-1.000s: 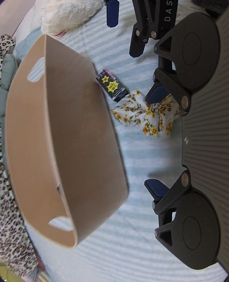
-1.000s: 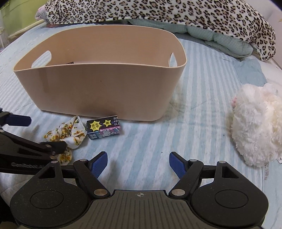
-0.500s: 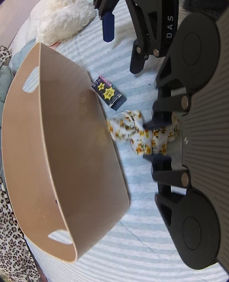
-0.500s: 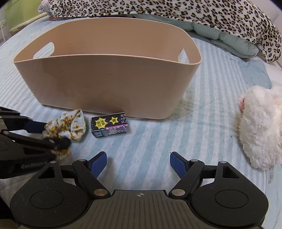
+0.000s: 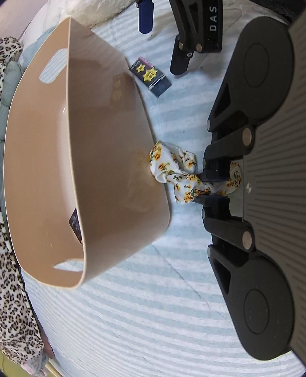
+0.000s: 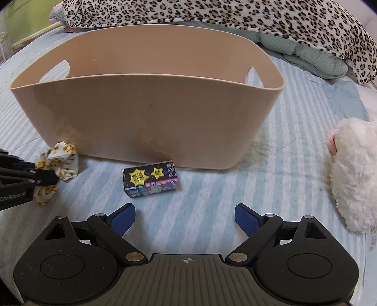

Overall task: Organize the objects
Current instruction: 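Grasp the floral scrunchie with the left tool while the right tool grasps the star-printed box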

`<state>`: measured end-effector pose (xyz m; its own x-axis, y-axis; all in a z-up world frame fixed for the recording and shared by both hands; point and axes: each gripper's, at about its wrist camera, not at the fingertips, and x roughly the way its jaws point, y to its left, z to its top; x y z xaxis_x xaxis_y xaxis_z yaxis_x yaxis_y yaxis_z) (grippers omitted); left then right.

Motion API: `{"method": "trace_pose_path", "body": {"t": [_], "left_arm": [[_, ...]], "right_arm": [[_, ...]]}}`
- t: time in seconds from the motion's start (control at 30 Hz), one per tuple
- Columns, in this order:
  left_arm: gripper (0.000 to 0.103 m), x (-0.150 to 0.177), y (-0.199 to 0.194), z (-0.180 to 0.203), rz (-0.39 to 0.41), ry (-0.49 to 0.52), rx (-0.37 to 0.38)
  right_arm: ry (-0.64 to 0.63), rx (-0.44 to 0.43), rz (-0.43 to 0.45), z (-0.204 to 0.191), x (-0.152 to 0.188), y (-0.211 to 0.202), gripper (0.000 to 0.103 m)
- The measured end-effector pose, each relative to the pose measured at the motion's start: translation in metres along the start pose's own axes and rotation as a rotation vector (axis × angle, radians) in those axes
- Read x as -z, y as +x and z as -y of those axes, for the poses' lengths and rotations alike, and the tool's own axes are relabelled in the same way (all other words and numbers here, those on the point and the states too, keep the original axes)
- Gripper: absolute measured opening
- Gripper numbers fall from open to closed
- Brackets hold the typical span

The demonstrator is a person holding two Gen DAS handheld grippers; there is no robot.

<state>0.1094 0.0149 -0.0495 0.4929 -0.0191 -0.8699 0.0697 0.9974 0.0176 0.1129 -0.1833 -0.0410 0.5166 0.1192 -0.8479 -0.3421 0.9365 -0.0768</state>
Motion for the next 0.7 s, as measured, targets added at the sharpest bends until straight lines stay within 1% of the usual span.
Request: {"method": "trace_pose_path", "body": {"t": [0.3,0.37,0.5,0.63,0.67,0.7], "left_arm": [[0.013,-0.006,0.005,-0.001,0.006,0.015,0.005],[0.013,-0.007,0.006,-0.002,0.002,0.025,0.007],[0.013,-0.005,0.006,-0.005,-0.005,0.015,0.016],[0.013,-0.006,0.008,-0.004,-0.009,0.006,0.02],[0.013,-0.006,0.007,-0.003,-0.011,0.003,0.018],[0.013,-0.007,0.008,-0.003,-0.012,0.002,0.016]], "right_arm": [[-0.041,0.031,0.013,-0.018,-0.012,0.02,0.095],[-0.025,0.018,0.014,-0.018,-0.014,0.021,0.095],[0.039,-0.062,-0.006,-0.015,-0.017,0.019,0.096],[0.039,-0.052,-0.01,-0.02,-0.017,0.022,0.097],[0.045,-0.051,-0.007,-0.021,-0.018,0.023,0.096],[0.053,-0.056,-0.001,-0.022,-0.018,0.023,0.091]]}}
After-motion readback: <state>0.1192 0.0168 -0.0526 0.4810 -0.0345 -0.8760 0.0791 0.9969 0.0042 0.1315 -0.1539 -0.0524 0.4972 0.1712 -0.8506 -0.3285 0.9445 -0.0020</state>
